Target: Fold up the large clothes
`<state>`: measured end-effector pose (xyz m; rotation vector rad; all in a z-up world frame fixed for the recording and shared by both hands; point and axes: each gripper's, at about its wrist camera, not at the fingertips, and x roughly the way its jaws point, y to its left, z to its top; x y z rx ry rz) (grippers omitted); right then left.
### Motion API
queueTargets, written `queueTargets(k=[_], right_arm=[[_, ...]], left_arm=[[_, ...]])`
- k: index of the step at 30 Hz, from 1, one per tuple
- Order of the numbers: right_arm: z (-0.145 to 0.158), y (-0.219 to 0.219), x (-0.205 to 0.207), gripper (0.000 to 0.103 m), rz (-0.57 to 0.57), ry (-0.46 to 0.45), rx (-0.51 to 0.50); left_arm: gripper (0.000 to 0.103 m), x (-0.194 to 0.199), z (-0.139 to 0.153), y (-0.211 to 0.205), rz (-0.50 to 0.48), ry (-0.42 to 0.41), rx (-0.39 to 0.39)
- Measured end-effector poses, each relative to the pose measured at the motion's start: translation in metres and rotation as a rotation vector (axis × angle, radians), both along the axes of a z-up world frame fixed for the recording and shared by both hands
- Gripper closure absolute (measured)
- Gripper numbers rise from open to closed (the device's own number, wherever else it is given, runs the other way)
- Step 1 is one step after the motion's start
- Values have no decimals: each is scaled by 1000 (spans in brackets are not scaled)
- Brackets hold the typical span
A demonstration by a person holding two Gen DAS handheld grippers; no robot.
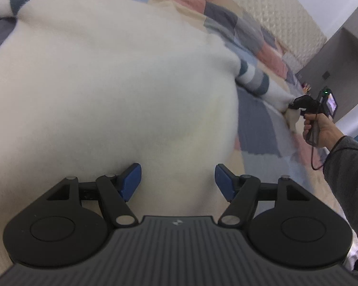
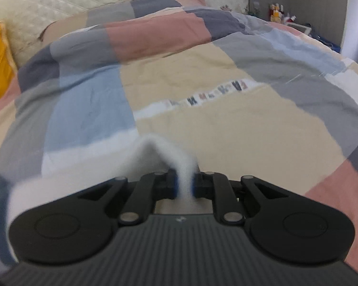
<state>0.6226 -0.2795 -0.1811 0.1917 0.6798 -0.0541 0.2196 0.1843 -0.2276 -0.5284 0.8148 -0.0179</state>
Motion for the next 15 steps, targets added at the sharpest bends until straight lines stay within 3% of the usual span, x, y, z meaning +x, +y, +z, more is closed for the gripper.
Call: queueTargets(k=[8, 11, 13, 15], right_arm=[[6, 3, -13, 85, 31, -34, 4], [19, 8, -24, 62, 45, -28, -2], [28, 11, -33, 33, 46, -20, -2], [39, 15, -47, 26, 44, -21, 1]], left_arm=[[29, 5, -1, -11, -19, 11, 60], [29, 5, 0, -14, -26, 18, 62], [28, 3, 1, -17, -49, 13, 65], [28, -2, 0, -20, -60, 10, 89]])
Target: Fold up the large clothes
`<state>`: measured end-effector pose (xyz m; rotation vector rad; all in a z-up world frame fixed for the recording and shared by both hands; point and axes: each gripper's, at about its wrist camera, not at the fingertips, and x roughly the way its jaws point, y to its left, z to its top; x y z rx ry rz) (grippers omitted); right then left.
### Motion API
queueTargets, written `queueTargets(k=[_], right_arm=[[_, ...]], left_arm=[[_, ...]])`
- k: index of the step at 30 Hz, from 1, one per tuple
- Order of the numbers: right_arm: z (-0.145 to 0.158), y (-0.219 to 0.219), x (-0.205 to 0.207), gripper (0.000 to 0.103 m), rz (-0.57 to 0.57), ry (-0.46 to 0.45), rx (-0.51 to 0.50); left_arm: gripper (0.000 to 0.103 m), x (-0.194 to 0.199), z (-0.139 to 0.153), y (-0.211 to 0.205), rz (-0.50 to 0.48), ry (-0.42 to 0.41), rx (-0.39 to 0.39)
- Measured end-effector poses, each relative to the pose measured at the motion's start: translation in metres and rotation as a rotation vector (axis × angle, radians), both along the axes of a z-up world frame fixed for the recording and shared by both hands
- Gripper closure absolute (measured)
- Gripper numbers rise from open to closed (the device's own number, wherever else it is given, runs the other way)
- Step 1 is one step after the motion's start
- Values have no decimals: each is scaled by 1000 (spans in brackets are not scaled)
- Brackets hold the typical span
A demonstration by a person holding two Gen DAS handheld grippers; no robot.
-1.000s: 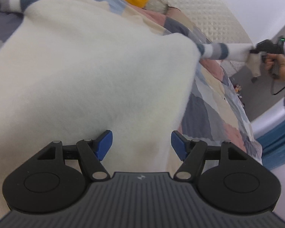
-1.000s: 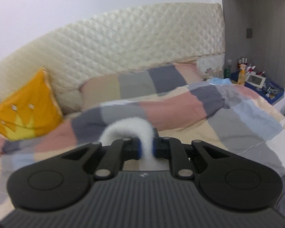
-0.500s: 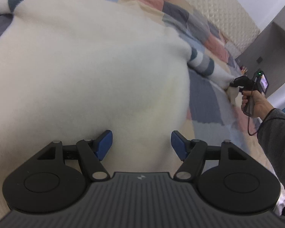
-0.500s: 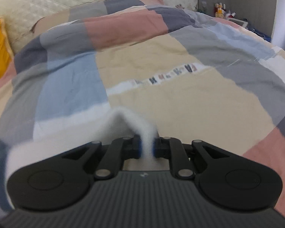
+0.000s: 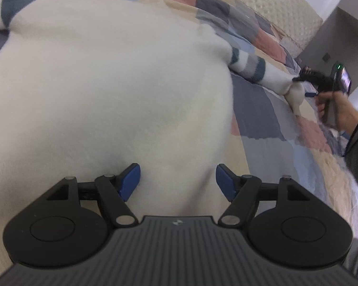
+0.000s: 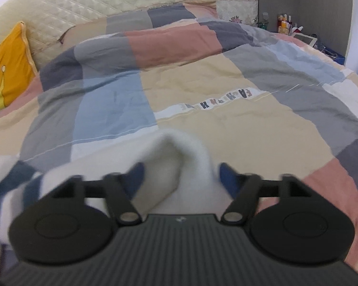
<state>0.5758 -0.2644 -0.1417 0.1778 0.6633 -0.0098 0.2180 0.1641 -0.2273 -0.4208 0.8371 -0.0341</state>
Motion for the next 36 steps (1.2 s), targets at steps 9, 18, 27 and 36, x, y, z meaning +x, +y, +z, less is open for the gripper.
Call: queueTargets(k=[9, 18, 27, 36], right_arm=[[43, 57, -96, 26, 118, -37, 73], [35, 142, -207, 26, 229, 12, 255], [8, 172, -261, 26, 295, 69, 263], [-5, 182, -254, 26, 308, 81, 242]], left_arm=[[28, -29, 9, -23, -95, -62, 48], [30, -66, 15, -74, -246, -181, 237], [38, -100, 39, -101, -384, -297, 240], [38, -71, -6, -111, -356, -75, 439]])
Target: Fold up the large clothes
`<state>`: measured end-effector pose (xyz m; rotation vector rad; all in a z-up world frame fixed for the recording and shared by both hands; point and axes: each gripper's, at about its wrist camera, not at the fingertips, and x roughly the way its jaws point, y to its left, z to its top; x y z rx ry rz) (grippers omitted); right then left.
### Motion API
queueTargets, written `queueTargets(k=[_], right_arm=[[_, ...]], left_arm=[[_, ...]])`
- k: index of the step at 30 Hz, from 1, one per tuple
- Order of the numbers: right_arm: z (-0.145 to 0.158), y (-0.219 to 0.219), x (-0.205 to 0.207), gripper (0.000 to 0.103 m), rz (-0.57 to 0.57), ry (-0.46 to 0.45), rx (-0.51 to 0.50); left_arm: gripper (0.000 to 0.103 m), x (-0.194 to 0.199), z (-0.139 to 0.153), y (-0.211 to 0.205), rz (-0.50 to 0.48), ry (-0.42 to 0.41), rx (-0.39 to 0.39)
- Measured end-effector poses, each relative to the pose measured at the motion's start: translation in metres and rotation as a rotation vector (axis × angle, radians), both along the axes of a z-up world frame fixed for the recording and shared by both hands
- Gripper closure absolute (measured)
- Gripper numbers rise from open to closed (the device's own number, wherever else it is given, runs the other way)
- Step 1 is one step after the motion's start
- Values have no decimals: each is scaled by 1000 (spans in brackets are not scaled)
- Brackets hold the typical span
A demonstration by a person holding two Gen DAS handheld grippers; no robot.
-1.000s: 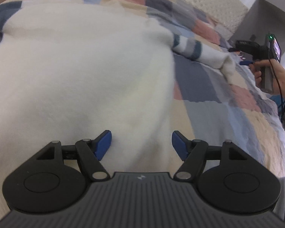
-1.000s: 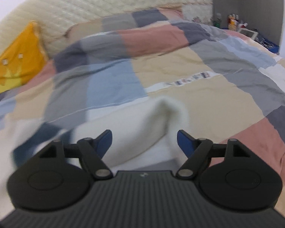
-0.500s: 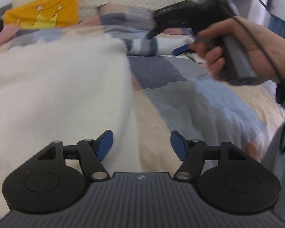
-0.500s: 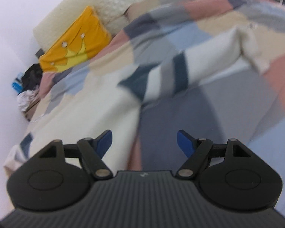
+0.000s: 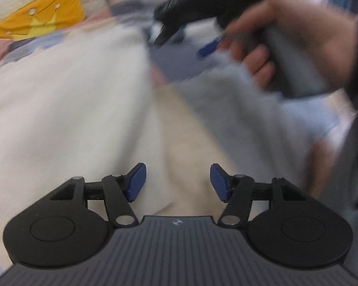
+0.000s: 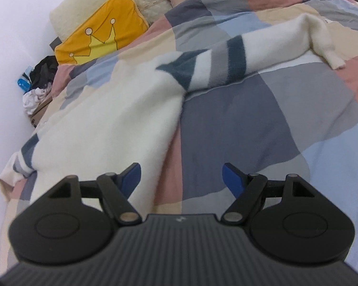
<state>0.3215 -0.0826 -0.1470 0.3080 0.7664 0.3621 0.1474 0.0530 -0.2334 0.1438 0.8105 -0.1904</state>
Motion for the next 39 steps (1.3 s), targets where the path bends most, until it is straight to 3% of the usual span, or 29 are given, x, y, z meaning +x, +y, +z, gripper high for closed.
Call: queueTargets(k=[4, 6, 7, 9, 13, 17, 21, 24, 30, 34, 39], right_arm=[[-4, 4, 1, 26, 23, 9, -2], [-6, 4, 2, 26, 29, 21, 8], [-6, 3, 2, 26, 31, 27, 19], [-7, 3, 3, 26, 33, 37, 41], [-9, 2, 2, 26, 53, 60, 108], [-11, 10, -1, 26, 104, 74, 167], [-12, 21, -3, 25, 158, 80, 228], [-15, 33, -5, 25, 215, 97, 264], [-40, 60, -13, 25, 307, 215, 290], [-60, 79, -22, 35, 361, 303, 304], [-66, 96, -32, 42, 451, 378, 442]], left_arm=[[38, 7, -11, -2, 4, 23, 58], [50, 7, -14, -7, 3, 8, 106], [69, 9, -14, -8, 19, -3, 129], [89, 11, -10, 0, 55, -17, 112], [95, 15, 16, 45, 205, -82, -58], [96, 13, 40, 108, 390, -131, -338], [96, 10, 31, 171, 547, -92, -618], [96, 7, 18, 198, 640, -63, -741], [96, 13, 1, 218, 740, -42, -818], [96, 16, -7, 228, 781, -31, -864], [96, 14, -11, 234, 795, -28, -893]])
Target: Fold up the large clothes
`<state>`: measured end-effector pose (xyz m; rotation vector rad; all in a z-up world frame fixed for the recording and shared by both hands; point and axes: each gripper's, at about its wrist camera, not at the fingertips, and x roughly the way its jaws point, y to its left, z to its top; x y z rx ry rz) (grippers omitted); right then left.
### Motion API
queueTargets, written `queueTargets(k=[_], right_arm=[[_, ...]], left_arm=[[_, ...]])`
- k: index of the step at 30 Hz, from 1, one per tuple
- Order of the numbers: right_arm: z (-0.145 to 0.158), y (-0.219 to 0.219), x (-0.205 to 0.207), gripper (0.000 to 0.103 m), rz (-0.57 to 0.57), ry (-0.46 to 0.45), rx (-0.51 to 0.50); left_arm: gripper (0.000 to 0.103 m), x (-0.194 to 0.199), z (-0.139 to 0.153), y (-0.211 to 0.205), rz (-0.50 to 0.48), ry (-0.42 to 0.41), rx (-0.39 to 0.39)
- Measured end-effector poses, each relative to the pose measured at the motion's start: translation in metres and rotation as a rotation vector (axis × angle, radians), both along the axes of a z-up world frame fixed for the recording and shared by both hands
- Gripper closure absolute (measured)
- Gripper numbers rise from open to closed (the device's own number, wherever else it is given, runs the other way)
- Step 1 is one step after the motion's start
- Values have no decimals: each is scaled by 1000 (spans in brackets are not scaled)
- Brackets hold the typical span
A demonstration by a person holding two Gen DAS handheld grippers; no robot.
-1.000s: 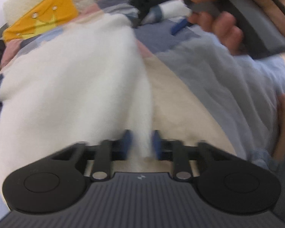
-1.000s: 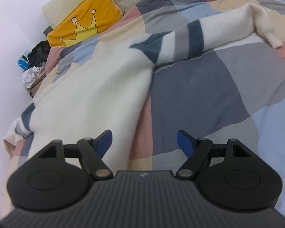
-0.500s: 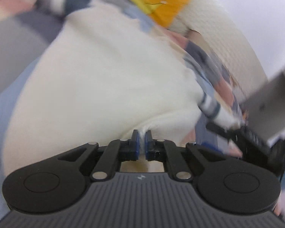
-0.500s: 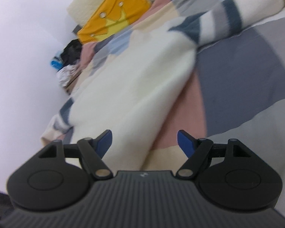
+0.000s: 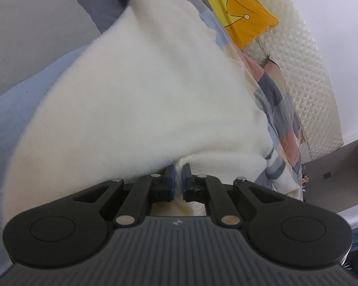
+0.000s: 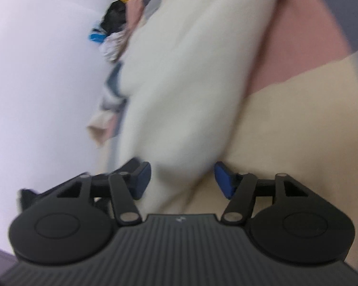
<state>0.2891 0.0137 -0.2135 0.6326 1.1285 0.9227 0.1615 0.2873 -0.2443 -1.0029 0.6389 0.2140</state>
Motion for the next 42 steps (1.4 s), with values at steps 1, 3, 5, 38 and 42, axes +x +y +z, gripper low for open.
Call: queueTargets(k=[1, 3, 5, 38, 42], right_arm=[[1, 3, -3, 42, 3, 2, 12], [1, 13, -8, 45, 30, -5, -17], [1, 22, -14, 47, 61, -7, -121], [4, 20, -15, 49, 66, 83, 115], [3, 24, -15, 57, 15, 34, 127]], left_arm=[[96, 0, -1, 0, 1, -1, -5], [96, -5, -1, -1, 3, -2, -25], [96, -5, -3, 1, 2, -1, -41], [95, -6, -7, 0, 6, -4, -59], [95, -6, -7, 1, 5, -4, -73]])
